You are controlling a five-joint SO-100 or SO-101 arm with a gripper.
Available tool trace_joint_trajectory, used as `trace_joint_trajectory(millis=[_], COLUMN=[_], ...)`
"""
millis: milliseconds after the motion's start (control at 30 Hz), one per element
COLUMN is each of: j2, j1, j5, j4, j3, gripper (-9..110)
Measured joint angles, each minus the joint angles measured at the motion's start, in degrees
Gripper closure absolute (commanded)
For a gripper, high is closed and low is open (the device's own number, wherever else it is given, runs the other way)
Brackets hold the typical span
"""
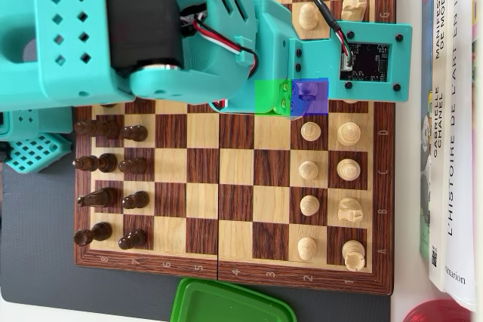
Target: Play chess
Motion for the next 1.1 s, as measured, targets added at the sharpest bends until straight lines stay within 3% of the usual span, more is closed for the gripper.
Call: trace_joint_trajectory(millis=[133, 667, 1100], j2=[0.0, 0.5, 11.3], j1=[0.0, 0.0, 1.0], j5=[0.0, 0.0, -0.9], j4=[0.0, 0.0, 0.0], j3=[0.0, 0.1, 10.2], gripper=[95, 94, 94])
